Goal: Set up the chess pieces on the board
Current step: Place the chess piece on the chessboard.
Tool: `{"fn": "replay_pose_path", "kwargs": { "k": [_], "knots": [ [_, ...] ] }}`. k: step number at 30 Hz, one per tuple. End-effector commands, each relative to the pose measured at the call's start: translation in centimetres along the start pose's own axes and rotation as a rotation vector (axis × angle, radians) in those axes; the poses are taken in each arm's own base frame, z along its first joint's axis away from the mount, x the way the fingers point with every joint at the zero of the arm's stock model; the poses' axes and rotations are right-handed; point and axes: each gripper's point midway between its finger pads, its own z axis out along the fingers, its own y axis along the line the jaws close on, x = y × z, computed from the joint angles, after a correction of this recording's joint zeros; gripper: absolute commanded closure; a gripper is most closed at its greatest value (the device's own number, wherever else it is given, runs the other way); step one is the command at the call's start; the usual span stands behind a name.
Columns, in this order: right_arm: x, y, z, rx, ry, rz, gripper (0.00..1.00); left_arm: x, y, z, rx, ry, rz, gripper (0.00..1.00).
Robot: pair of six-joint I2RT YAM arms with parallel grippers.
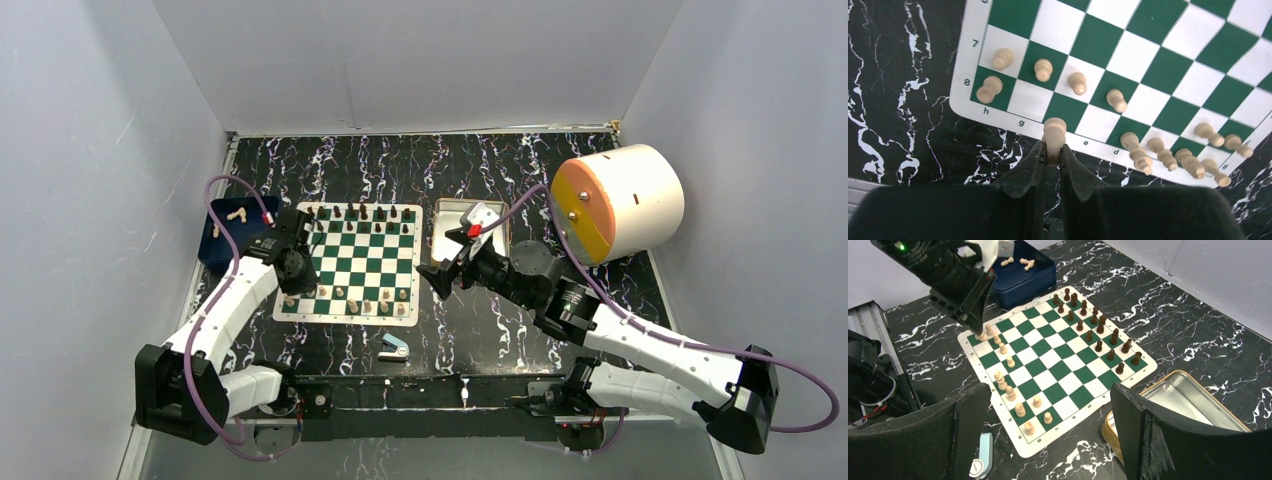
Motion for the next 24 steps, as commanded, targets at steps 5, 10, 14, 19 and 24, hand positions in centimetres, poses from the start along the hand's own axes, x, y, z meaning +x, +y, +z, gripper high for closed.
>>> {"fn": "replay_pose_path", "kwargs": {
  "k": [5, 10, 14, 19, 24],
  "knots": [
    [-0.8, -0.6, -0.3, 0.030, -0.009, -0.009, 0.01, -1.2, 1.5, 0.5, 0.010, -0.033, -0.209, 1.00],
    [-1.0, -0.7, -0.5, 0.037, -0.010, -0.015, 0.01, -1.0, 1.5, 1.2, -0.006, -0.011, -0.228, 1.00],
    [-1.0, -0.9, -0.6, 0.042, -0.010, -0.022, 0.01, -0.2, 1.6, 2.0, -0.006, 0.017, -0.239, 1.00],
    [-1.1, -0.9, -0.7, 0.044, -0.010, -0.024, 0.01, 0.9, 2.4, 2.4, -0.045, 0.039, -0.246, 1.00],
    [-0.9, -0.9, -0.6, 0.045, -0.005, -0.028, 0.01, 1.0, 2.9, 2.7, -0.065, 0.026, -0.247, 1.00]
  ]
}}
